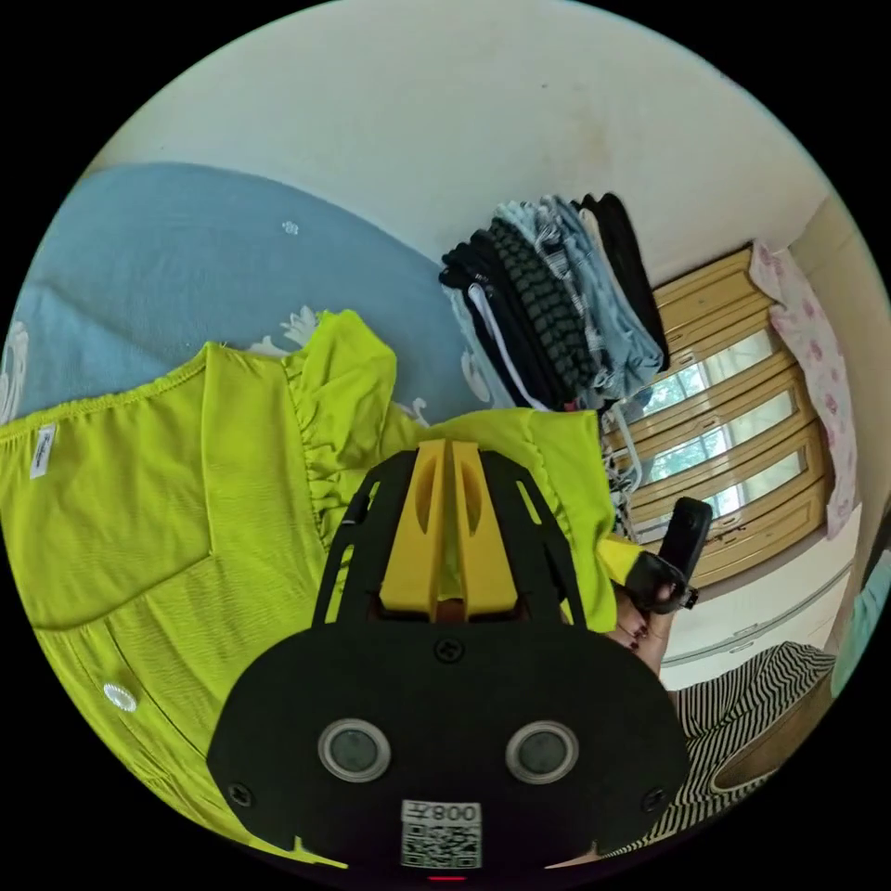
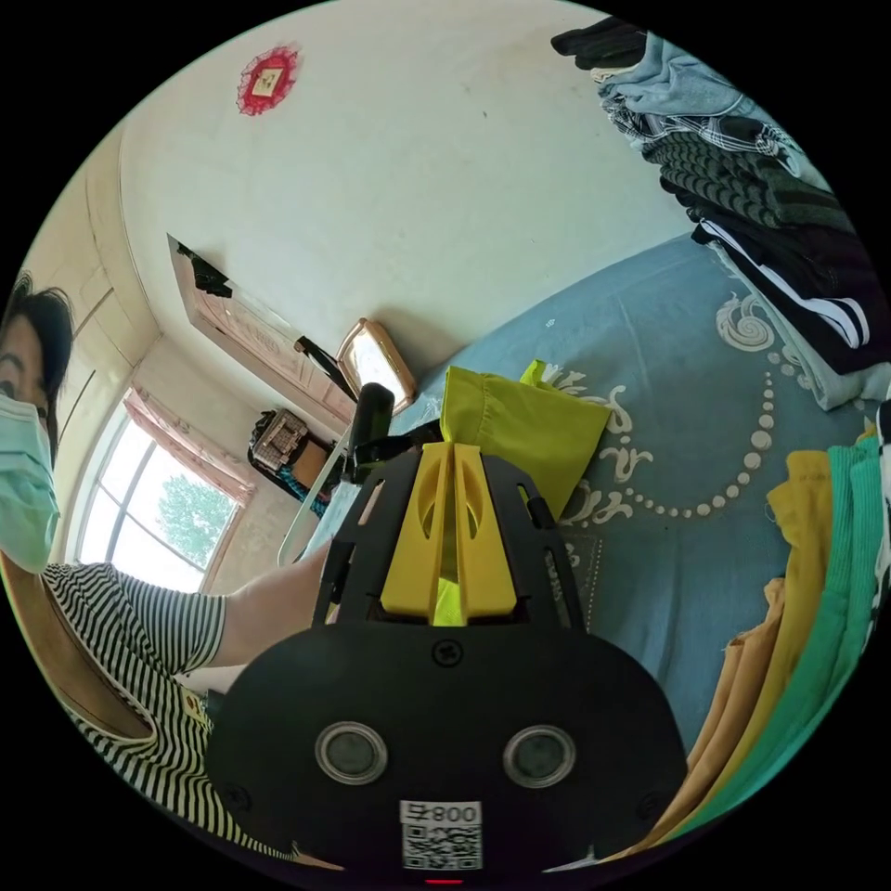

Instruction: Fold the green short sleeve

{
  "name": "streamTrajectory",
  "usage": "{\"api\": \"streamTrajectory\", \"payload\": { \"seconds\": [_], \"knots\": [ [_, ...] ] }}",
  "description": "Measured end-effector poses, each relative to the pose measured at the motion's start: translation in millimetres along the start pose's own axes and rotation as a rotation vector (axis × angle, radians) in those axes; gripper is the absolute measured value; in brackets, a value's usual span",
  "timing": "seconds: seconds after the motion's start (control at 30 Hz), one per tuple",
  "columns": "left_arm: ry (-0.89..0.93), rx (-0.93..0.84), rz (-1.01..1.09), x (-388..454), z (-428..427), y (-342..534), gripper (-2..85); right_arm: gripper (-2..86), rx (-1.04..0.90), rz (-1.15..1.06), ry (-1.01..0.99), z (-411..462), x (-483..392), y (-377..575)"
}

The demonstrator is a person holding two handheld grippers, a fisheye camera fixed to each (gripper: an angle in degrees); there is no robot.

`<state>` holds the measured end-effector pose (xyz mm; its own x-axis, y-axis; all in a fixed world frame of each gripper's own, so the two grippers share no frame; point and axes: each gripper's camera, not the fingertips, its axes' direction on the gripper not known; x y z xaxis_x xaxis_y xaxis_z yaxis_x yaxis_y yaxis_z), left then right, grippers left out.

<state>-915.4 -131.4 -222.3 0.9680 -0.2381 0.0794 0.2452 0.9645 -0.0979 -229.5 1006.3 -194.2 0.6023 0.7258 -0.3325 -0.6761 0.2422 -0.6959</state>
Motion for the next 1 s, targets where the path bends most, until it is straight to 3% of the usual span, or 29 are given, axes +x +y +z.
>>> {"api": "streamTrajectory", "payload": {
  "seconds": [0.17, 0.3, 0.57, 0.7, 0.83, 0.9, 1.0],
  "knots": [
    [-0.069, 0.077, 0.032, -5, -30, 13, 0.4, 0.3, 0.022, 0.010, -0.024, 8, 1, -1],
    [-0.190, -0.077, -0.060, -34, -7, 26, 0.3, 0.3, 0.006, 0.007, -0.019, 32, -6, -1],
    [-0.183, 0.124, -0.044, -31, -48, 68, 0.2, 0.7, -0.241, -0.029, 0.144, 123, -15, 8],
    [-0.232, 0.039, 0.030, -17, -26, 68, 0.3, 1.2, -0.363, -0.027, 0.169, 158, -21, 15],
    [-0.245, -0.009, 0.091, -6, -1, 60, 0.3, 1.6, -0.364, -0.042, 0.173, 159, -35, 20],
    [-0.377, -0.081, 0.117, -6, 24, 56, 0.3, 1.7, -0.350, -0.037, 0.194, 156, -45, 24],
    [-0.416, -0.140, 0.116, -10, 42, 58, 0.3, 1.5, -0.339, -0.067, 0.191, 151, -62, 33]
  ]
}}
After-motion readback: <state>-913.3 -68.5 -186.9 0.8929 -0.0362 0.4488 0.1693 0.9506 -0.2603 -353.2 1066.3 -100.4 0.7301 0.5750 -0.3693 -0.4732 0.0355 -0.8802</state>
